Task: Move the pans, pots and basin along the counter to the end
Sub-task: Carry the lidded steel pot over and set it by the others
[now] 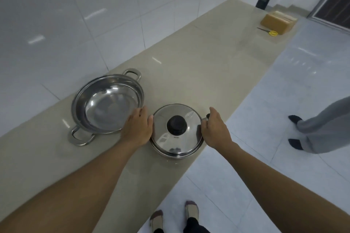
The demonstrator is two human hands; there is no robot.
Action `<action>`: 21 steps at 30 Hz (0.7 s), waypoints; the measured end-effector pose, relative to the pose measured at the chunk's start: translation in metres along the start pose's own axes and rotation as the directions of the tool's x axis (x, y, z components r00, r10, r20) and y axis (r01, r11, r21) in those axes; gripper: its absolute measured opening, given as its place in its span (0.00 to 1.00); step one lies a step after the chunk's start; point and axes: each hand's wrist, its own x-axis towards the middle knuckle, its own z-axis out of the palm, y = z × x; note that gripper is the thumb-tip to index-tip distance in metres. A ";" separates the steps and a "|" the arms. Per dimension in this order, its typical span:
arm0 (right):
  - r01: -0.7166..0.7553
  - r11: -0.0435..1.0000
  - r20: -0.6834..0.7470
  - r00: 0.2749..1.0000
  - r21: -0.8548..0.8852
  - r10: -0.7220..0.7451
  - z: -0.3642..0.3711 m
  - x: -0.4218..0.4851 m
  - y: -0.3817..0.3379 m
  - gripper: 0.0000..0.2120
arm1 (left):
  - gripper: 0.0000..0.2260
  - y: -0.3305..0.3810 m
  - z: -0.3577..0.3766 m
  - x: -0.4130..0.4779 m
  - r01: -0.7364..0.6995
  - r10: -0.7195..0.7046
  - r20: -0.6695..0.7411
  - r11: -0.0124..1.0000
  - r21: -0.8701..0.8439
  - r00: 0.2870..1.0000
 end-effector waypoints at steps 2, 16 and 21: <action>0.046 0.997 -0.001 0.999 -0.061 -0.046 0.000 0.011 0.002 0.20 | 0.11 0.003 0.005 -0.004 -0.008 0.007 -0.086 1.000 -0.019 0.996; 0.358 0.927 0.094 0.932 -0.106 -0.349 -0.002 0.056 0.010 0.24 | 0.35 0.013 0.008 -0.029 0.188 -0.183 0.094 0.981 -0.047 0.979; 0.422 0.900 0.160 0.901 -0.109 -0.403 -0.001 0.051 0.004 0.24 | 0.42 0.013 0.012 -0.053 0.305 -0.303 0.095 0.952 -0.005 0.948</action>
